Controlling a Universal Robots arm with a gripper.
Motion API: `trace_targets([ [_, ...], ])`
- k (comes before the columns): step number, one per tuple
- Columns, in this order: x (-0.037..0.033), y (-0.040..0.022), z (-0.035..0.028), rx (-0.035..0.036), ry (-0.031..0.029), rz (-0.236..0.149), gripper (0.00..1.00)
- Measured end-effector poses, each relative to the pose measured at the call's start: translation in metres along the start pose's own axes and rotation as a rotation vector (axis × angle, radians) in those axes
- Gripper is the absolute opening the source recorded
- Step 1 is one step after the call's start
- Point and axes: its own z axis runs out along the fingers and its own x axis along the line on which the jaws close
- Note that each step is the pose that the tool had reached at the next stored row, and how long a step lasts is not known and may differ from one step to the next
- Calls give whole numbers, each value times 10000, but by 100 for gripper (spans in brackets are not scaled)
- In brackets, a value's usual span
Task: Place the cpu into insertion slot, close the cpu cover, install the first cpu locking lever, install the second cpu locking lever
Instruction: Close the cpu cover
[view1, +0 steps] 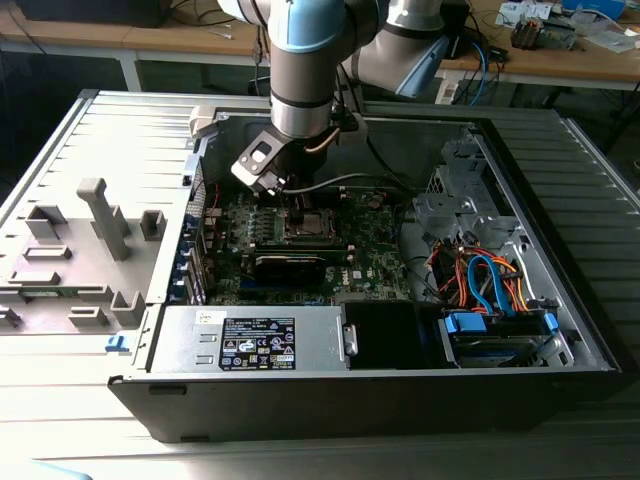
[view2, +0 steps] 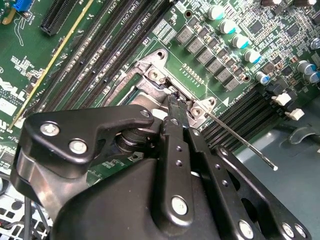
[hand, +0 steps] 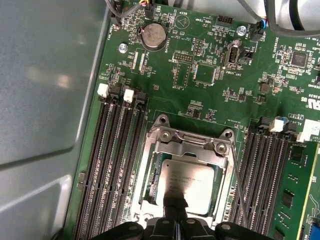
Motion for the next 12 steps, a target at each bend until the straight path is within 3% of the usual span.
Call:
trace_targets([
  [5,-17,73,-1,-37,167,-5,11],
  [12,-27,110,-29,-60,293,-5,11],
])
